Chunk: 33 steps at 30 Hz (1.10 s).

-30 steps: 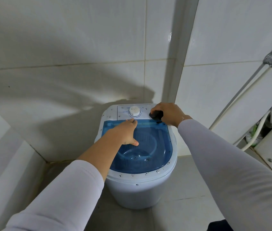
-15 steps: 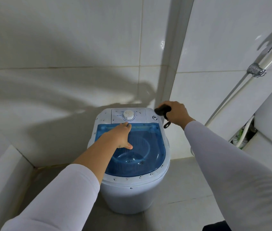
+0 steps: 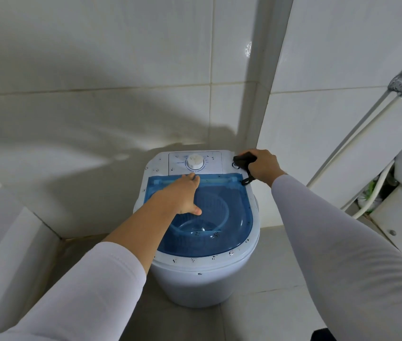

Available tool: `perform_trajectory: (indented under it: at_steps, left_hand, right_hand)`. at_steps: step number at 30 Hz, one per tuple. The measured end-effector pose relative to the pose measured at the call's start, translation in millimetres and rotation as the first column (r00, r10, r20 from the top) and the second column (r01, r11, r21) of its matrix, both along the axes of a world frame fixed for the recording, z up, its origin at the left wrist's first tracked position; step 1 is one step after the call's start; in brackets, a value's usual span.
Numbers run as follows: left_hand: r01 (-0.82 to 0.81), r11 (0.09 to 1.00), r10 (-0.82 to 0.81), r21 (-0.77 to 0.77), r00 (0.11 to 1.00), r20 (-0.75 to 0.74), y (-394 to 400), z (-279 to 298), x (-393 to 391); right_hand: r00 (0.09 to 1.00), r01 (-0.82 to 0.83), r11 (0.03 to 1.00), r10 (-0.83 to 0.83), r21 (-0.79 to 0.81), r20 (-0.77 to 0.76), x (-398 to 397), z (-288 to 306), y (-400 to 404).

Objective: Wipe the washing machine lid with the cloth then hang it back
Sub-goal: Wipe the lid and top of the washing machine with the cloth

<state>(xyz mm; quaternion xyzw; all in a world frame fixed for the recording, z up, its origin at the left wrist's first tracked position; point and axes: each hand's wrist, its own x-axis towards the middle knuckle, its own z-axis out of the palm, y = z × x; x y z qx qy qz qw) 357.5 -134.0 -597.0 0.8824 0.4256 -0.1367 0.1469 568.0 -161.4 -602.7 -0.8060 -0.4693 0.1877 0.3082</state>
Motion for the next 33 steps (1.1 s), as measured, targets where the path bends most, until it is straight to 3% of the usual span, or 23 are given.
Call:
perform_trajectory:
  at_steps: [20,26,30,33]
  left_hand:
    - [0.013,1.0,-0.013,0.005,1.0,-0.003,-7.5,7.5,-5.2]
    - [0.032,0.997,-0.032,0.065,0.999,0.001,-16.1,10.9,-5.9]
    - [0.029,0.993,-0.033,0.114,0.999,0.033,-22.8,9.8,-9.8]
    - [0.039,0.992,-0.045,0.12,0.998,0.043,-25.6,8.9,-16.3]
  right_hand:
    - [0.984,-0.167,0.973,0.173,-0.159,0.026,-19.2,6.1,-84.2]
    - [0.985,-0.169,0.971,0.172,-0.167,-0.001,-24.4,5.0,-110.3]
    - [0.969,-0.232,0.934,0.247,-0.272,0.021,-19.6,17.2,-122.6]
    - [0.988,-0.153,0.98,0.156,-0.129,0.016,-17.1,26.3,-122.1]
